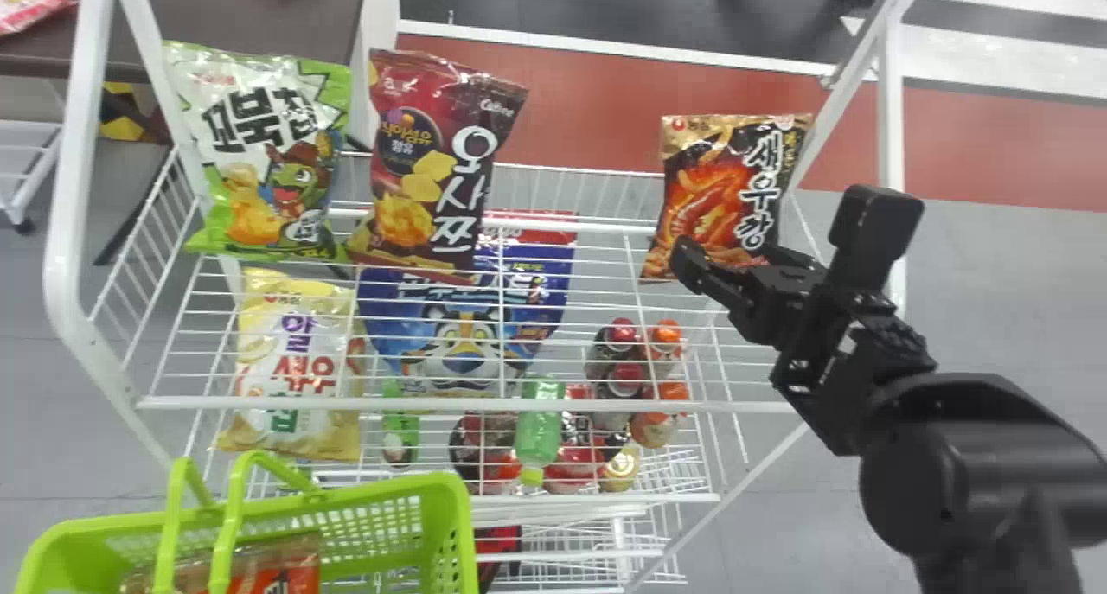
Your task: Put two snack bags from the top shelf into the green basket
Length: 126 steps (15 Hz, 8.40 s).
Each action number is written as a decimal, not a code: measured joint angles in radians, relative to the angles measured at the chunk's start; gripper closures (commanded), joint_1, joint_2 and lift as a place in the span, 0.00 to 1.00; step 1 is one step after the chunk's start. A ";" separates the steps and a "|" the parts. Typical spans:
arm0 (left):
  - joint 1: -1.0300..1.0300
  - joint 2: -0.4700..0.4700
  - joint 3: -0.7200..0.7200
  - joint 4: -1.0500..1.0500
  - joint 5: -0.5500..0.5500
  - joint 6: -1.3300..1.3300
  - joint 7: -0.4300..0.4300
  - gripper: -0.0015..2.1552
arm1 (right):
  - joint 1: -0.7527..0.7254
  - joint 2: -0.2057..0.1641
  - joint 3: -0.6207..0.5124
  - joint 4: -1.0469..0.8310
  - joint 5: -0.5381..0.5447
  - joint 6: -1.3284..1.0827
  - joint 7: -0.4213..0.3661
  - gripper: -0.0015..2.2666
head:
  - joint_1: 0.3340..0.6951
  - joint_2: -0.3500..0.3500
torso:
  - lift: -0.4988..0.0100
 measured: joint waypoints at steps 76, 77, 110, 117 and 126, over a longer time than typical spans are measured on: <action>0.003 0.001 0.001 0.018 -0.001 -0.015 -0.002 1.00 | 0.215 0.028 0.403 -0.238 -0.343 0.615 0.152 0.03 | 1.00 1.00 | 0.98; 0.003 0.001 0.001 0.018 -0.001 -0.015 -0.003 1.00 | 0.208 0.028 0.409 -0.216 -0.323 0.575 0.177 0.03 | 1.00 1.00 | 0.98; 0.014 -0.022 -0.005 0.042 -0.001 -0.057 -0.009 1.00 | 0.553 0.025 0.178 0.114 0.131 -0.982 0.146 0.02 | 1.00 0.34 | 0.98; 0.022 -0.023 -0.002 0.038 0.000 -0.057 -0.009 1.00 | 0.560 0.026 0.177 0.115 0.127 -0.991 0.146 0.02 | 1.00 0.34 | 0.98; 0.024 -0.018 -0.003 0.028 -0.001 -0.055 -0.009 1.00 | 0.572 0.026 0.175 0.105 0.126 -0.994 0.147 0.02 | 1.00 0.33 | 0.98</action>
